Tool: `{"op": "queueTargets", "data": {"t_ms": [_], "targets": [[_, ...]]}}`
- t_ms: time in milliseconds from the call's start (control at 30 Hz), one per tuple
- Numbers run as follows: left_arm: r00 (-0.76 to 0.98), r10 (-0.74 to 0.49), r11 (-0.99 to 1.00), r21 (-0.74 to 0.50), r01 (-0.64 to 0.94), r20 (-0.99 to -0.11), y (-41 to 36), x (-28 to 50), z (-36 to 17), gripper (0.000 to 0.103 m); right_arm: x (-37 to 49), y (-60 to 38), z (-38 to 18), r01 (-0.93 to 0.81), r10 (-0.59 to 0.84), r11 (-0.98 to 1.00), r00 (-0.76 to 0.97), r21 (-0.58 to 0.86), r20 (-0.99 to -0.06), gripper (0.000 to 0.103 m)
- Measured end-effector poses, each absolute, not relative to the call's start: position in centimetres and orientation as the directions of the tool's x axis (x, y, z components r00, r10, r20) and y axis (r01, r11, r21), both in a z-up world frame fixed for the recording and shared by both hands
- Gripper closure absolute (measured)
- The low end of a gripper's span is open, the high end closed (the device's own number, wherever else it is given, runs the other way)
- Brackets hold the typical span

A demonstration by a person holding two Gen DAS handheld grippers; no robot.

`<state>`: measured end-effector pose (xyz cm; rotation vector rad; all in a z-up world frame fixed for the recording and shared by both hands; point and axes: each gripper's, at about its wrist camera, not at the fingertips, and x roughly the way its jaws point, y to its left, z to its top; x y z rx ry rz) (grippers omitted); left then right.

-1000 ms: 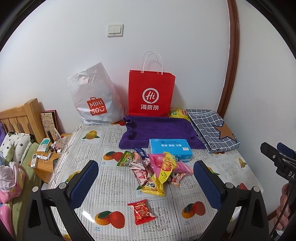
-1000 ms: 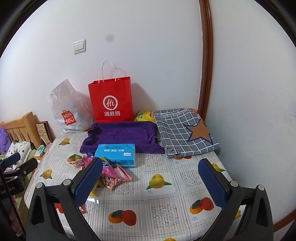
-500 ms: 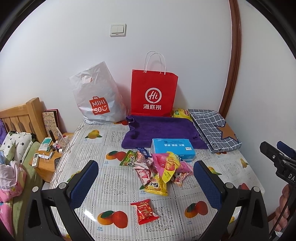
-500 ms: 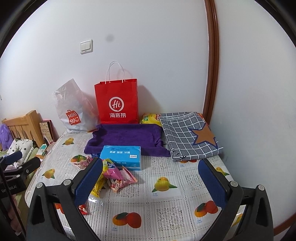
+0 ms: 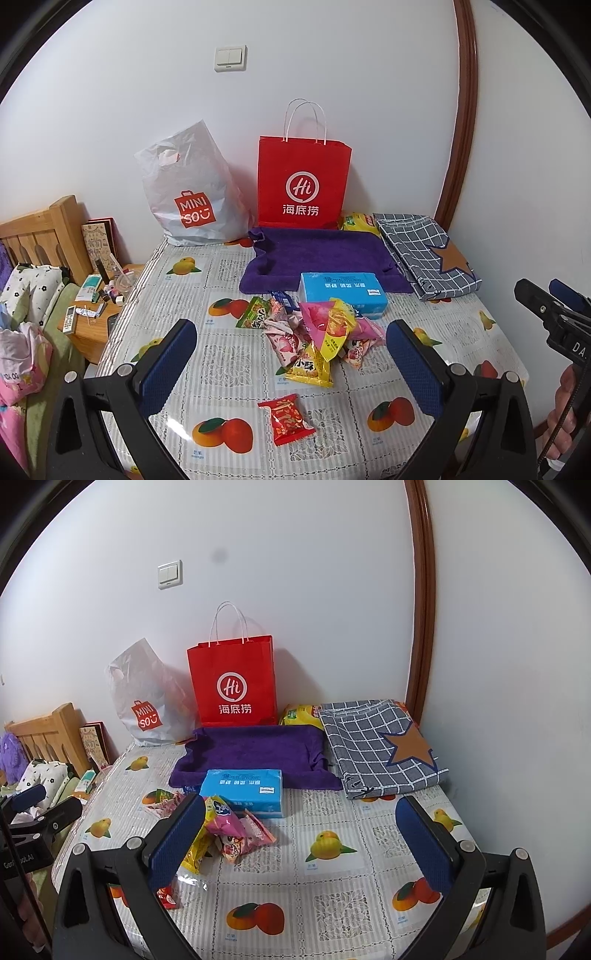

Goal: Organize snacks

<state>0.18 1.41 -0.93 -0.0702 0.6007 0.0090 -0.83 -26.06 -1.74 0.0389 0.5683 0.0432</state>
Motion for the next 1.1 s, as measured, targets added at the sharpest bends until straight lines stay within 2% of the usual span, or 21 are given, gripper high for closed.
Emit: {"op": "queueTargets", "data": {"t_ms": [1100], "targets": [[0.822,-0.014,0.998,-0.06,-0.024,-0.57,1.1,0.53,-1.54,0.0,-0.55,-25.97,-2.68,-0.046,0.082,0.996,0.837,0.081,-0.541,0.001]]}}
